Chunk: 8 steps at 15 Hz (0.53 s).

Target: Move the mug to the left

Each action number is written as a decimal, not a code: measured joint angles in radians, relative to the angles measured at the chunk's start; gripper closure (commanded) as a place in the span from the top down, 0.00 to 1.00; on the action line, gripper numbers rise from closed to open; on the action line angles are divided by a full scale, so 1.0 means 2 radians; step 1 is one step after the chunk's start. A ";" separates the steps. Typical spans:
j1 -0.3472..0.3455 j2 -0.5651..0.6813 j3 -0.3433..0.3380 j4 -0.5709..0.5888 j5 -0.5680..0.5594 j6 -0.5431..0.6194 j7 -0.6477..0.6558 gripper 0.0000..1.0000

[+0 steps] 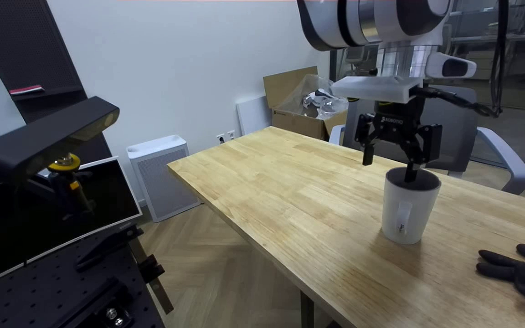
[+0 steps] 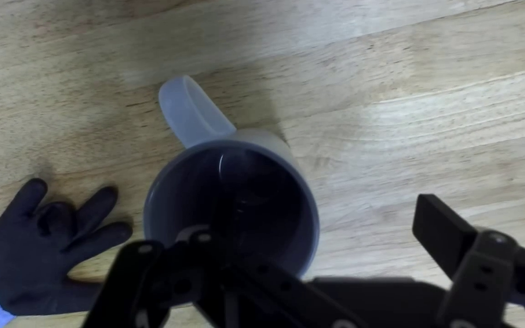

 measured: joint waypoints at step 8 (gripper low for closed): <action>-0.001 0.011 -0.003 0.000 0.000 0.020 0.000 1.00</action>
